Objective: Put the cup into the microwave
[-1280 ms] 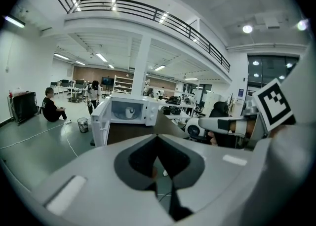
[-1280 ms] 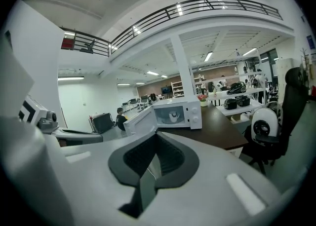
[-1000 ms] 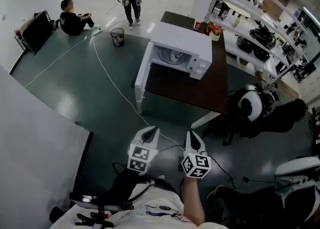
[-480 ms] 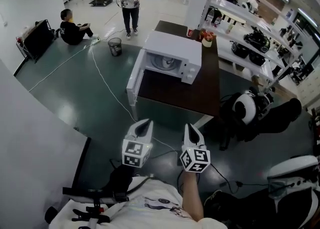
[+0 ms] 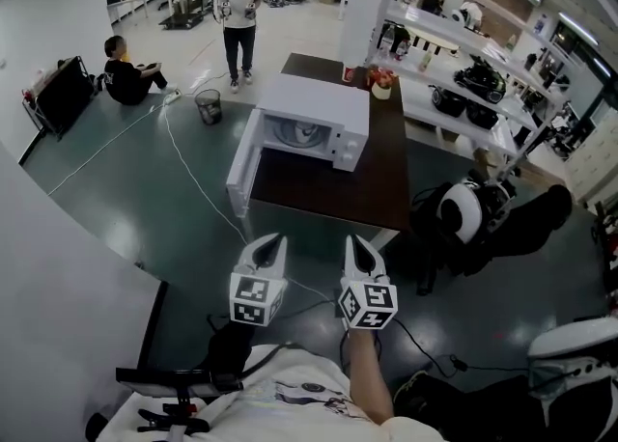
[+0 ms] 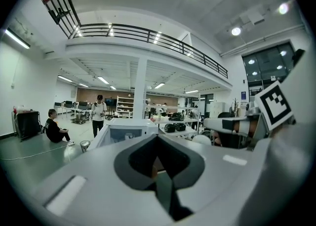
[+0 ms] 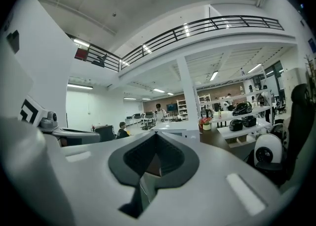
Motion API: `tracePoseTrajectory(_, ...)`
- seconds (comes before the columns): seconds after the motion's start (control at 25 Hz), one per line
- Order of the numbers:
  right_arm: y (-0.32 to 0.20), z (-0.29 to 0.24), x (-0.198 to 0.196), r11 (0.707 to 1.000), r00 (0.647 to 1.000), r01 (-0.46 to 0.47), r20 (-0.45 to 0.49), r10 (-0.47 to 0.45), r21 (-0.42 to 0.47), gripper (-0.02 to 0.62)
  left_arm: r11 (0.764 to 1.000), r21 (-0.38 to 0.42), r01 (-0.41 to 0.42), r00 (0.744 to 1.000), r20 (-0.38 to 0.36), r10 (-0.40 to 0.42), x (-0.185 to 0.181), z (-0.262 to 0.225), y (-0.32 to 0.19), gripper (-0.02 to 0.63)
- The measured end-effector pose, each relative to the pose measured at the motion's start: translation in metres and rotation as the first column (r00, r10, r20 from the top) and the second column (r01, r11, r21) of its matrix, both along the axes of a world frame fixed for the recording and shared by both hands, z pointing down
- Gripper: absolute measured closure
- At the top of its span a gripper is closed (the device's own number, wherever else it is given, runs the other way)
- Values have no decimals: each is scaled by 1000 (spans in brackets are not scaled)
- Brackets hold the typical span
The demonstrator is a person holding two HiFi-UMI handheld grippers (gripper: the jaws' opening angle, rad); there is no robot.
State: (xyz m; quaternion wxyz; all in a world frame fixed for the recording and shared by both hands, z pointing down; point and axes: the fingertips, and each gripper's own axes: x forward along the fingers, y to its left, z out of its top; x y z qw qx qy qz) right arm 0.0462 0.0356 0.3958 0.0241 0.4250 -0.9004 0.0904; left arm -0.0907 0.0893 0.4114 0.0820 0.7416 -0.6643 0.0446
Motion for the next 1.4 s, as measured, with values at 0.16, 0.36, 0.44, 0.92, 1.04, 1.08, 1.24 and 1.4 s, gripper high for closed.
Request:
tracePoseTrajectory(0.16, -1, -1, 8, 1000, 1000, -15, -2, 15, -3, 595, 1000, 1, -15, 1000, 2, 15, 6, -5, -1, 607)
tracePoseTrajectory(0.36, 2, -2, 12, 999, 999, -33, -17, 33, 14, 595, 1000, -2, -27, 1000, -4, 27, 8, -1, -1, 607)
tracePoseTrajectory(0.44, 4, -4, 12, 999, 999, -35, -21, 35, 23, 595, 999, -3, -34, 999, -5, 34, 11, 0, -1, 607)
tracePoseTrajectory(0.92, 12, -4, 19, 998, 999, -40, -32, 42, 38, 597, 998, -6, -66, 998, -16, 66, 22, 0, -1, 607)
tracePoseTrajectory(1.04, 14, -2, 19, 998, 998, -41, -41, 42, 40, 597, 998, -9, -68, 997, -21, 68, 23, 3, 1, 607)
tracePoseTrajectory(1.08, 15, -1, 20, 998, 998, -42, -42, 43, 39, 597, 998, -9, -68, 997, -22, 68, 23, 3, 1, 607)
tracePoseTrajectory(1.24, 14, 1, 21, 998, 998, -46, -42, 47, 35, 597, 998, -14, -63, 998, -25, 62, 21, 4, 0, 607)
tracePoseTrajectory(1.4, 15, 4, 23, 998, 998, -49, -39, 50, 28, 597, 998, -24, -58, 998, -35, 57, 21, 8, 3, 607)
